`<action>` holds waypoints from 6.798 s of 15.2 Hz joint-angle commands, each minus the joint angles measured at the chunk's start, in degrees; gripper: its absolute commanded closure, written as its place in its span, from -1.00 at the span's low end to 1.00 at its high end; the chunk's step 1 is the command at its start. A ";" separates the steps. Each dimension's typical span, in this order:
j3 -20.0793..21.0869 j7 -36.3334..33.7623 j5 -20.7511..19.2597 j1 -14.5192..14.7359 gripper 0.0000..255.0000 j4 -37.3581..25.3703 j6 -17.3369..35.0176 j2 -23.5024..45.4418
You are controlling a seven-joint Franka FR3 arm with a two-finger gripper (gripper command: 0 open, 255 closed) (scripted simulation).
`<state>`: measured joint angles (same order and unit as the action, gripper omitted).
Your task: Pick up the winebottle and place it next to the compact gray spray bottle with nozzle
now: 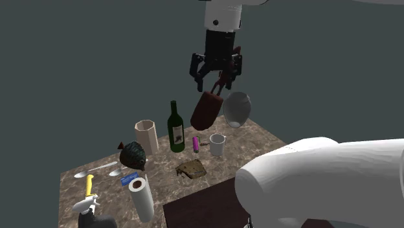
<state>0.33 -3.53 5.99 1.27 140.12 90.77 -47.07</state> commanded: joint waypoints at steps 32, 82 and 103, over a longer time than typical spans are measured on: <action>4.82 -12.44 -6.13 -0.11 -1.00 -34.81 36.41 65.72; 4.66 -13.18 -6.46 0.22 1.00 -45.69 26.55 66.44; 4.77 -13.30 -6.35 0.33 1.00 -59.79 10.97 64.95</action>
<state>5.09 -16.80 -0.34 1.58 81.27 102.57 17.76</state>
